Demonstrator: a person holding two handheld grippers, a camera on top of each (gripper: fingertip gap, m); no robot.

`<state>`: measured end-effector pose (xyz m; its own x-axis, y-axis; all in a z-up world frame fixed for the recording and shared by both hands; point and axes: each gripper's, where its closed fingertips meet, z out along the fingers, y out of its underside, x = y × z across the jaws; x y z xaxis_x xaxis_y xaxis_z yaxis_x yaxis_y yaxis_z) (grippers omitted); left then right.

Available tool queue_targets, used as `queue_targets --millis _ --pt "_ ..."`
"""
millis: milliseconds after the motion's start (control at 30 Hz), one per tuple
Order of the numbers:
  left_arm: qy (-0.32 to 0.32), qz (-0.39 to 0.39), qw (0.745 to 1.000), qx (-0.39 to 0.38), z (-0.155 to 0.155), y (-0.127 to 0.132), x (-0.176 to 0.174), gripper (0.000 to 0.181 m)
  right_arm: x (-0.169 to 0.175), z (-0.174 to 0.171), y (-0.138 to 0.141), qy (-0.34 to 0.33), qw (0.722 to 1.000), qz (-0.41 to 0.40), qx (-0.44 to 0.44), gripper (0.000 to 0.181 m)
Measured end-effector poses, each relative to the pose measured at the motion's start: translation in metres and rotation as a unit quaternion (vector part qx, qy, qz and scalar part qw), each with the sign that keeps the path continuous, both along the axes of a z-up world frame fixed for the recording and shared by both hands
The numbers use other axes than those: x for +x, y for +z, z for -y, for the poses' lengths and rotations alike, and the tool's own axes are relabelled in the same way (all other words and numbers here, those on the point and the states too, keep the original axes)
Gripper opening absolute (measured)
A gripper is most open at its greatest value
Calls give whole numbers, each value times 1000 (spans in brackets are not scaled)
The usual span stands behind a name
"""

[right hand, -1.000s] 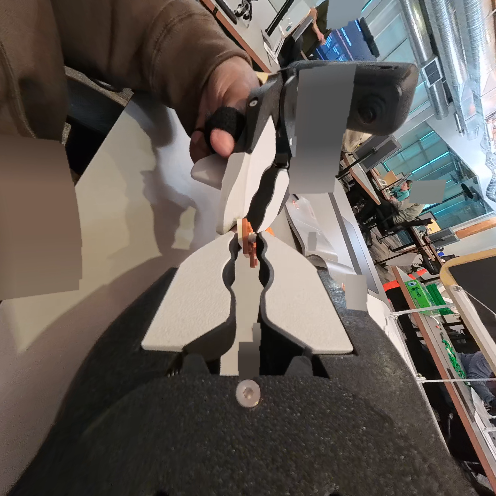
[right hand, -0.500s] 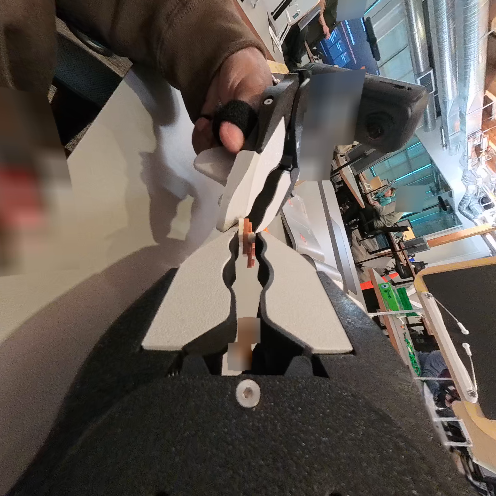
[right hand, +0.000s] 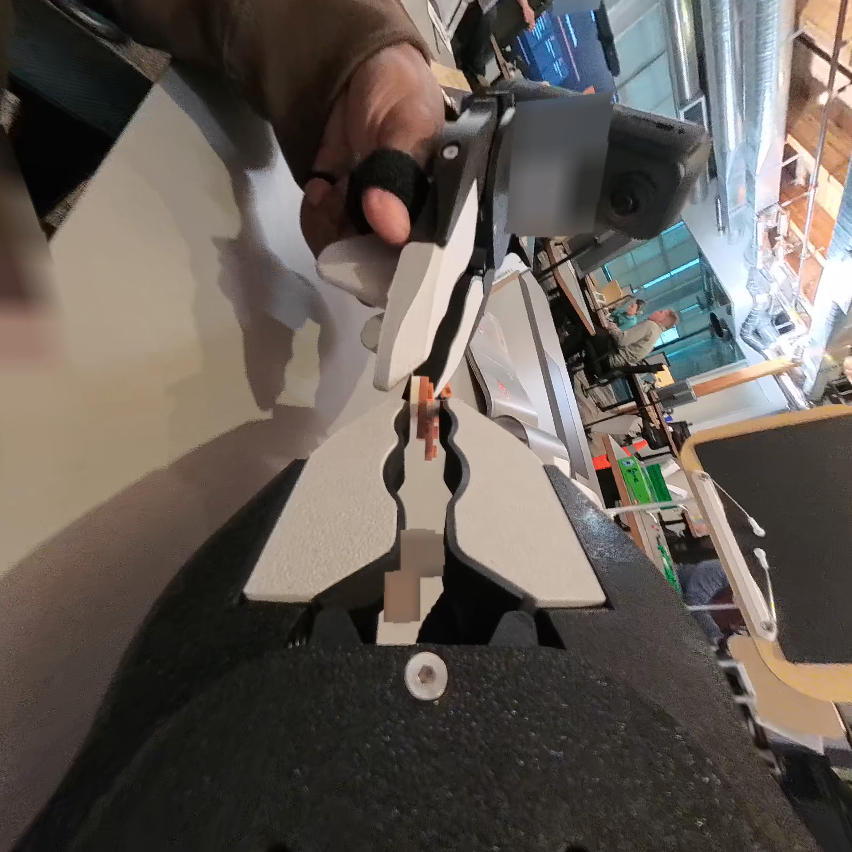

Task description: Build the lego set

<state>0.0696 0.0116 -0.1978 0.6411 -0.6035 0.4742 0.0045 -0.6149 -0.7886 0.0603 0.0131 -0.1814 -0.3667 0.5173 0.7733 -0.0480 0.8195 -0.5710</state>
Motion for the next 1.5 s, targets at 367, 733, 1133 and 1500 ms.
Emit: queue_targets --millis 367,733,1133,1500 --pt "31 6 999 24 -2 5 0 44 -3 5 -3 -10 999 -8 38 12" --pt "22 -1 1000 21 0 4 0 36 -1 10 -5 -1 998 -7 61 12" --pt "62 -4 997 53 -15 3 -20 35 -7 -14 -5 -64 998 -7 5 29" --pt "57 -169 980 87 -20 -26 -46 35 1 -77 2 -140 982 34 -126 31"
